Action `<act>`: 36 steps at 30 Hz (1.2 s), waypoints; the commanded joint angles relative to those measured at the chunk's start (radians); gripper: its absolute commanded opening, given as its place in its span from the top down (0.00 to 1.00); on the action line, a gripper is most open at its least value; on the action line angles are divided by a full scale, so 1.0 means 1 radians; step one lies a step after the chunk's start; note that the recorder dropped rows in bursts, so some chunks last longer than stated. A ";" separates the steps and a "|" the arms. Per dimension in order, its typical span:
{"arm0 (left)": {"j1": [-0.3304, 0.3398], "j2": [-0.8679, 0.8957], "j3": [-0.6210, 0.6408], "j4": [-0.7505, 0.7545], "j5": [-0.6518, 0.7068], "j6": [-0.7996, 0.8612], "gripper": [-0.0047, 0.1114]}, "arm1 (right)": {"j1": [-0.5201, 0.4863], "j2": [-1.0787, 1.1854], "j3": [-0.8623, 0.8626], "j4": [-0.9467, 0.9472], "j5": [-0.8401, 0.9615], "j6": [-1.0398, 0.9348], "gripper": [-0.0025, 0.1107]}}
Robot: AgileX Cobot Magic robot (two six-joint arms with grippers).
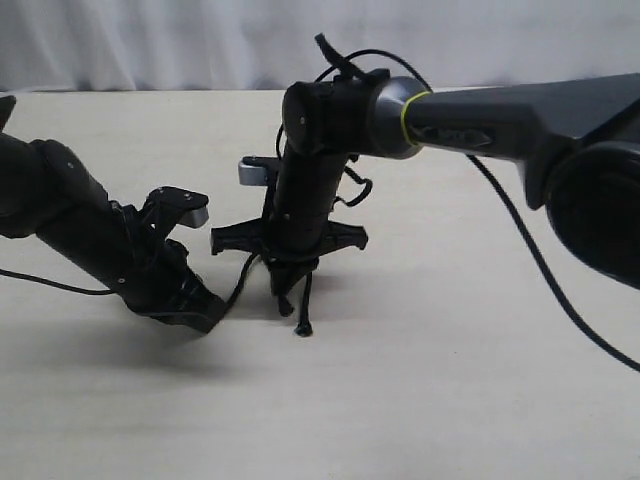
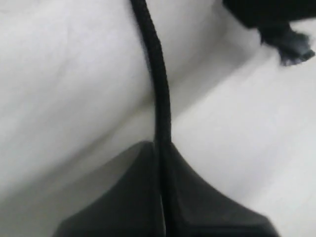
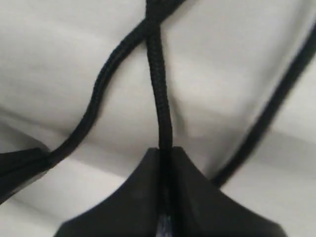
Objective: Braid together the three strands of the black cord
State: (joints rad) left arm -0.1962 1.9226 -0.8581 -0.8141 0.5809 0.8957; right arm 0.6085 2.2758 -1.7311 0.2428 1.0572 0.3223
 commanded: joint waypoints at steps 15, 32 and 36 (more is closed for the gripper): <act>-0.218 0.020 0.007 -0.062 -0.081 -0.003 0.96 | -0.094 -0.035 0.132 -0.064 0.084 -0.127 0.94; -0.218 0.020 0.007 -0.082 -0.035 -0.005 0.96 | -0.094 -0.041 0.179 0.109 0.037 -0.218 0.81; -0.218 0.020 0.007 -0.082 -0.037 -0.005 0.87 | -0.094 -0.053 0.179 0.101 0.022 -0.218 0.70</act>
State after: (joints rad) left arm -0.4082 1.9282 -0.8594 -0.9019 0.5089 0.8941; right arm 0.5141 2.2372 -1.5604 0.3588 1.0995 0.1136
